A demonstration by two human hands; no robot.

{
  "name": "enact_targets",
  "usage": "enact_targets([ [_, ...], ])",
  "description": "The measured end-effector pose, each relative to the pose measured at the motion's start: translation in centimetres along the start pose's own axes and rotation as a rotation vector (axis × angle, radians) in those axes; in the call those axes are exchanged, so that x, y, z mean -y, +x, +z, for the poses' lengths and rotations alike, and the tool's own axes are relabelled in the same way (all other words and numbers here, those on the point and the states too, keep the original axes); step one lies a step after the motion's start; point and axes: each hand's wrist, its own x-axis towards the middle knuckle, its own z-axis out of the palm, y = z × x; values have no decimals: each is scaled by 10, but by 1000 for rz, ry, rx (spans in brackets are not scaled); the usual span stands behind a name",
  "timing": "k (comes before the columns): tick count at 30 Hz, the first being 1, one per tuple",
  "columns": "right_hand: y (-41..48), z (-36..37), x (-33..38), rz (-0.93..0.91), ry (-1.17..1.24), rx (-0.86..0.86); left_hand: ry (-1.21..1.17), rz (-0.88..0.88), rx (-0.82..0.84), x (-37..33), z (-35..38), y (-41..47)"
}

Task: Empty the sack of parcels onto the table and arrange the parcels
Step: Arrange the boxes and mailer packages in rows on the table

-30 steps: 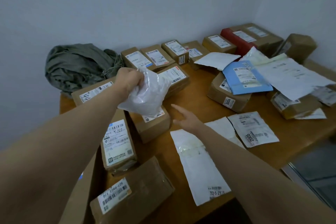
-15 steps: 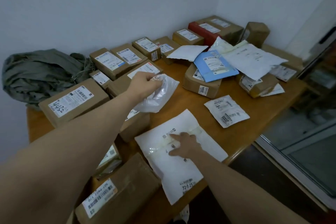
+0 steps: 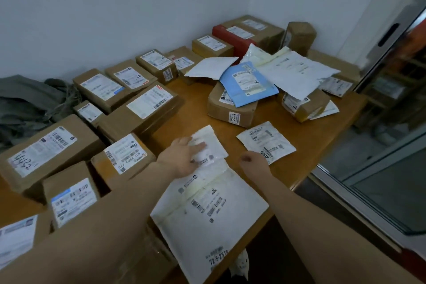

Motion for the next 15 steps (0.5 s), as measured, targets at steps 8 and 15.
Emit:
enact_targets([
  [8,62,-56,-36,-49,-485,-113,196,-16,249,-18,24,54],
  [15,84,-74,-42,-49,-601,162,120,-268,176,-28,10,93],
])
